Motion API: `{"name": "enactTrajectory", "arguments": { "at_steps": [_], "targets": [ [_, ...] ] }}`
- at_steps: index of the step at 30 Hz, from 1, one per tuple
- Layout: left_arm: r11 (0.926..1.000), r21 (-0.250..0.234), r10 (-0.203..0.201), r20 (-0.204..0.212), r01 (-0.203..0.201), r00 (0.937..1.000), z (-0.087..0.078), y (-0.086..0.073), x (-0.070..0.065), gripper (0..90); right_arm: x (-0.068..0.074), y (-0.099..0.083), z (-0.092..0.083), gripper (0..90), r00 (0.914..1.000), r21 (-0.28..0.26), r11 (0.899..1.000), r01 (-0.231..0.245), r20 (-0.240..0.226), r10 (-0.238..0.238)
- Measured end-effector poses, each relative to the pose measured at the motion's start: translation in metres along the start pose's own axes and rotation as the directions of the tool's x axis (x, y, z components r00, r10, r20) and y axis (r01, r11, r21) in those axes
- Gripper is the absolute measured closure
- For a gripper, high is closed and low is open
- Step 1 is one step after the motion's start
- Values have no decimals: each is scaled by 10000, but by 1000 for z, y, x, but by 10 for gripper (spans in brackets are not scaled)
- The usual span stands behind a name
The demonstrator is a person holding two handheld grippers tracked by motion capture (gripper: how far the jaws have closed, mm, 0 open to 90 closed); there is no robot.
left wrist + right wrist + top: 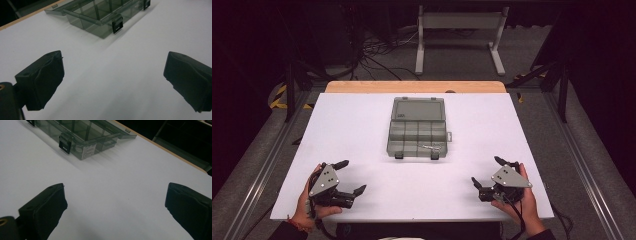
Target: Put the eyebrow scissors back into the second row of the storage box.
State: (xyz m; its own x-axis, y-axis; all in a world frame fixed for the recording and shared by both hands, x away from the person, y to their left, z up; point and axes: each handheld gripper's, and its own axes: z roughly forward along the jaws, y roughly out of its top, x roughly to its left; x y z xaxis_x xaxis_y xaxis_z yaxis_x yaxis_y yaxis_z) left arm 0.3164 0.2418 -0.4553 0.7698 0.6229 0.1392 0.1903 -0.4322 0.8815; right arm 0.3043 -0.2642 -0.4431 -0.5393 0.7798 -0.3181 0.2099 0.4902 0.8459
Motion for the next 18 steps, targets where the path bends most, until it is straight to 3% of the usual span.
{"name": "enactTrajectory", "arguments": {
  "at_steps": [18],
  "targets": [
    [10000, 51, -68, 35, 68, 10000, 3, 0, 2, 39, -1, 2, -2, 42, 10000, -110, 9999, -21, -2, 20]
  ]
}}
